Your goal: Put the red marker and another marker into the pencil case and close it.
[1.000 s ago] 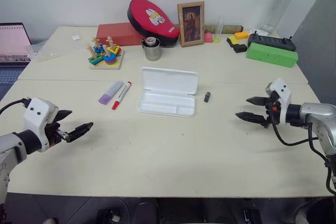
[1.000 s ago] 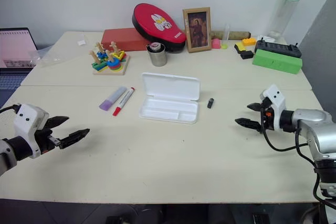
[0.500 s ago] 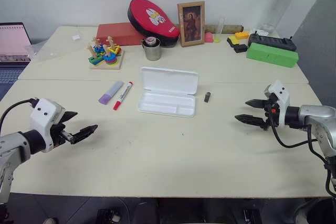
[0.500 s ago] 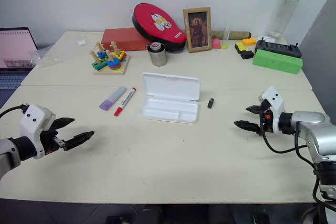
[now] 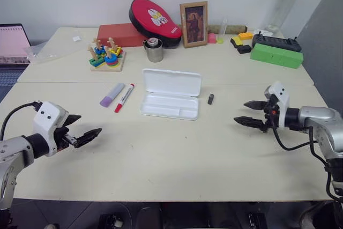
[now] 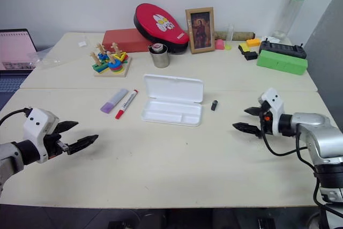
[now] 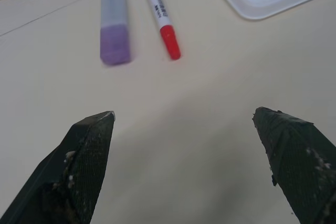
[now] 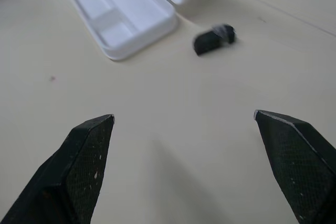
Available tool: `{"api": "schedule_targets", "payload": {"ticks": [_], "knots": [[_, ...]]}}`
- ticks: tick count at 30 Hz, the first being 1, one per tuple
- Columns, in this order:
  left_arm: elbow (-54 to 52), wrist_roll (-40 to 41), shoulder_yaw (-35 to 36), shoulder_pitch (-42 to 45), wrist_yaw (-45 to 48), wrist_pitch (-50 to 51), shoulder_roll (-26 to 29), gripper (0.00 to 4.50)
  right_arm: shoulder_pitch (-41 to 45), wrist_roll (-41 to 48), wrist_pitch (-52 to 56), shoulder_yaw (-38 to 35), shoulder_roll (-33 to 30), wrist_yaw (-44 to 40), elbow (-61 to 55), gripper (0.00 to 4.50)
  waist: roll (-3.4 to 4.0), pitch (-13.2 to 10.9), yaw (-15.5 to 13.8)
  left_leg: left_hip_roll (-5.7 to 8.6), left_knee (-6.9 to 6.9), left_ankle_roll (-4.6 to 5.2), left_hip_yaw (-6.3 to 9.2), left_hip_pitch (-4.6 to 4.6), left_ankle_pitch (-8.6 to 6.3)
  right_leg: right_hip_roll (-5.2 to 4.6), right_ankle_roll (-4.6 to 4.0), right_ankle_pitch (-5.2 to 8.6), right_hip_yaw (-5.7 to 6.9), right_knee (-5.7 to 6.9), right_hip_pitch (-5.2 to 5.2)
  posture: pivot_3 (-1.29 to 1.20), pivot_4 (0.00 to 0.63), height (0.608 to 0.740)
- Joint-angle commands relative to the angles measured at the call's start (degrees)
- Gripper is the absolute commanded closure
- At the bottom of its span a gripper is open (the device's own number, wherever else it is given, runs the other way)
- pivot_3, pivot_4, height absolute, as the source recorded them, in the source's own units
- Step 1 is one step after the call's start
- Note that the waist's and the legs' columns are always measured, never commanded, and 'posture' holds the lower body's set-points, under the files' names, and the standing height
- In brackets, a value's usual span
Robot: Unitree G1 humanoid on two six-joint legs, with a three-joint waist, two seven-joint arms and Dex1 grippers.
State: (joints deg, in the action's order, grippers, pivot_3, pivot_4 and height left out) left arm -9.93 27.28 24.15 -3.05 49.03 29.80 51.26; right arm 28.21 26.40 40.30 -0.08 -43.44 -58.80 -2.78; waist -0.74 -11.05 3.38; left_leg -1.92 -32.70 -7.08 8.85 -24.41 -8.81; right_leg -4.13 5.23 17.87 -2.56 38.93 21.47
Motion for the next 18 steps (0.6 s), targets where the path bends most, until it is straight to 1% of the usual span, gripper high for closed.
{"api": "schedule_targets", "payload": {"ticks": [1,4,7,10,16,18], "knots": [[-8.6,3.3,-6.3,2.8,0.9,0.5,-3.5,0.00,5.4,0.1,-0.3,6.9,4.8,-1.7,-4.3,0.02,0.00,0.0,-0.1,0.00,-0.01,0.00,0.01,0.00,0.00,0.00,0.00,-0.01,0.01,0.00,-0.02,0.00,0.150,0.740],[-11.6,3.9,-11.7,5.8,0.6,0.7,-6.9,0.00,9.2,-2.9,-2.3,12.2,9.3,-1.7,-1.8,0.02,-0.01,0.0,-0.1,0.00,-0.02,-0.01,0.01,0.00,0.00,0.00,-0.03,-0.04,0.02,-0.03,-0.06,0.00,0.150,0.740],[-12.6,3.0,-14.6,7.6,0.1,0.2,-8.8,0.00,11.6,-5.2,-3.5,15.6,12.4,-1.3,0.9,0.02,-0.02,0.0,-0.3,0.00,-0.04,-0.01,0.04,-0.03,0.01,0.00,-0.07,-0.07,0.05,-0.02,-0.04,0.00,0.150,0.740],[-13.5,2.0,-17.9,9.4,-0.6,-0.9,-10.9,0.00,14.4,-10.3,-7.1,20.5,16.5,-0.3,7.4,0.02,-0.04,0.0,-0.2,0.00,-0.04,-0.01,0.05,-0.02,0.01,0.01,-0.07,-0.07,0.06,-0.01,-0.04,0.00,0.150,0.740],[-15.0,2.0,-19.4,10.7,-1.3,-0.7,-12.0,0.00,17.6,-16.3,-12.1,24.5,20.6,-1.4,17.7,0.02,-0.03,0.0,-0.1,0.00,-0.05,-0.01,0.07,0.00,0.01,0.02,-0.07,-0.08,0.06,0.02,-0.04,0.00,0.150,0.740],[-15.4,2.2,-19.3,10.9,-1.6,-0.4,-12.1,0.00,18.2,-17.3,-13.0,24.9,21.6,-1.6,20.5,0.38,-0.03,0.0,-0.1,0.00,-0.05,-0.01,0.06,0.00,0.01,0.02,-0.07,-0.08,0.06,0.02,-0.04,0.00,0.150,0.740]]}}
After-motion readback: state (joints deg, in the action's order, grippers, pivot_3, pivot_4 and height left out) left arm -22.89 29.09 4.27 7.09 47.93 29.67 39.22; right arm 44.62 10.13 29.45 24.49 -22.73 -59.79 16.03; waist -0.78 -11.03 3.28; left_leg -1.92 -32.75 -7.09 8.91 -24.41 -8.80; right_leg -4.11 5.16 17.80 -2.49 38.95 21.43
